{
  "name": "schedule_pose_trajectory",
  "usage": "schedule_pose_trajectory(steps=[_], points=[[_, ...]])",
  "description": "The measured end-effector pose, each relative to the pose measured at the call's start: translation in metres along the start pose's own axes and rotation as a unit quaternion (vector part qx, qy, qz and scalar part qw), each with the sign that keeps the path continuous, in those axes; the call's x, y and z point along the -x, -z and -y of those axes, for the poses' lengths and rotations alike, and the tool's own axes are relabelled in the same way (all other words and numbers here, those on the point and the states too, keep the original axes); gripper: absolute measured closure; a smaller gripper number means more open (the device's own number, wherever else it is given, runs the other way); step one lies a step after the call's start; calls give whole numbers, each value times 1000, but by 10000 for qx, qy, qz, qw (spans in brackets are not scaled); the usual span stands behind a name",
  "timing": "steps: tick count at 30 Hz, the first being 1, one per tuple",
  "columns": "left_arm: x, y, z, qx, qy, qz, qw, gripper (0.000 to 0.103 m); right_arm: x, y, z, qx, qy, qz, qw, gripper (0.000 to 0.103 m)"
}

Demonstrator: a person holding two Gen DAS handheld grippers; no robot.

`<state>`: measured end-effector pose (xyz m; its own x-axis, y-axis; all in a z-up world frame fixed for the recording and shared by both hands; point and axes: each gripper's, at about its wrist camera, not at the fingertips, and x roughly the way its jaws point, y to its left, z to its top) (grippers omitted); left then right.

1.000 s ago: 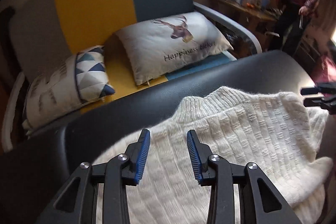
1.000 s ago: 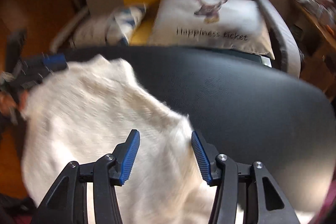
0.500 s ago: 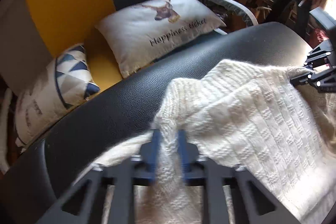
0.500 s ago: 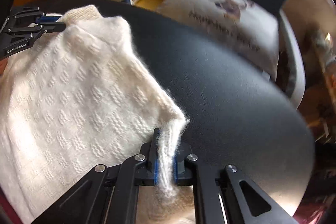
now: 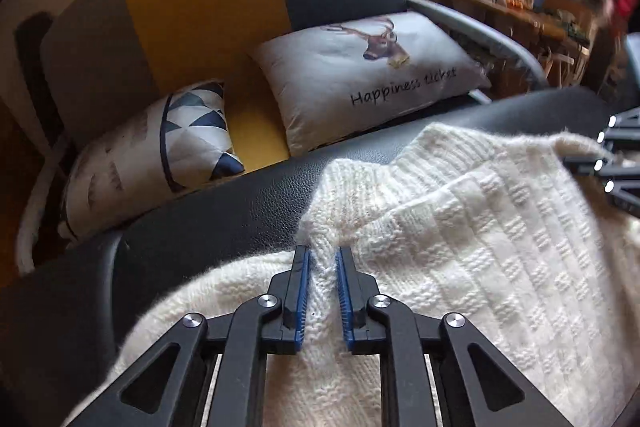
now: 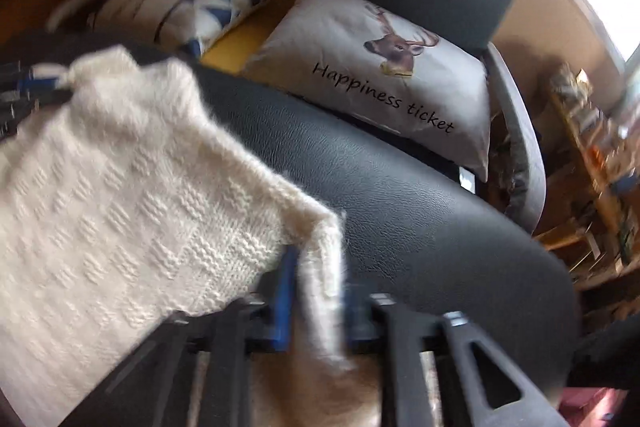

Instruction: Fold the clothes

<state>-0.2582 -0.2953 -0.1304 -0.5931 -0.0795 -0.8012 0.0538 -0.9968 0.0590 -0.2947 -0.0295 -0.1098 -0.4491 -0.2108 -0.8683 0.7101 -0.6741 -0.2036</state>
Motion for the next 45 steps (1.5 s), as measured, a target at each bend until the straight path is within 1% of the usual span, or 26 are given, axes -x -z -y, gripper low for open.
schedule_pose_trajectory(steps=[2,3,5,6,7,8,10,13,15,17,21,22,24,26,28,29,31,33,34,35,36,38,39,40,42,45], points=[[12,-2,-11,355,206,-3,9992,84,23,5,5,-181,48,255,9995,76],[22,-4,-17,544,272,35,9981,84,37,11,6,-287,-110,352,9989,76],[48,-1,-29,881,367,177,9953,84,61,25,7,-521,-610,501,9955,76],[60,2,-31,981,466,230,9938,82,68,35,6,-577,-903,464,9932,75],[72,7,-32,1058,571,274,9924,79,75,46,3,-615,-1204,393,9900,76],[83,15,-30,1103,683,304,9911,76,81,58,-1,-618,-1418,299,9875,75],[104,36,-21,1090,782,299,9905,76,90,86,-12,-601,-1608,32,9851,76],[126,77,2,1035,921,98,9903,76,88,126,-23,-715,-1614,-403,9835,75],[136,103,18,1007,1011,-91,9897,76,82,149,-28,-781,-1368,-637,9855,75],[142,127,31,901,950,-257,9911,76,79,169,-31,-916,-1200,-792,9854,75],[149,169,49,639,682,-561,9940,76,87,194,-32,-1267,-1068,-616,9842,75],[153,177,52,529,579,-523,9955,76,89,199,-33,-1341,-1060,-561,9837,75],[160,192,57,310,373,-447,9978,76,92,203,-37,-1262,-972,-406,9864,75],[164,199,58,186,282,-403,9986,75,98,203,-36,-1433,-950,-363,9844,75],[168,196,52,323,372,-411,9979,75,105,202,-35,-1671,-945,-348,9808,75],[173,194,48,407,399,-380,9977,75,114,201,-38,-1700,-946,-222,9806,74],[192,190,39,580,385,-174,9974,75,136,199,-52,-1637,-1156,63,9797,74],[216,188,17,986,502,58,9938,75,150,196,-74,-1572,-1416,256,9770,73],[227,192,-3,1360,549,98,9891,75,155,194,-89,-1499,-1535,303,9762,73],[238,201,-28,1800,546,115,9821,75,156,193,-102,-1417,-1643,330,9756,73],[246,213,-59,2317,521,123,9713,75,154,189,-116,-1332,-1780,345,9744,73],[260,241,-113,3141,343,167,9486,75,148,175,-150,-1064,-2083,330,9717,73],[267,258,-140,3482,164,185,9371,75,146,166,-167,-891,-2184,318,9713,73],[276,276,-167,3782,-102,192,9254,75,143,156,-185,-718,-2285,305,9704,73],[291,318,-216,4336,-542,162,8993,75,140,136,-217,-411,-2438,303,9685,73],[308,370,-280,4994,-994,130,8606,75,133,100,-261,-60,-2577,299,9657,73]])
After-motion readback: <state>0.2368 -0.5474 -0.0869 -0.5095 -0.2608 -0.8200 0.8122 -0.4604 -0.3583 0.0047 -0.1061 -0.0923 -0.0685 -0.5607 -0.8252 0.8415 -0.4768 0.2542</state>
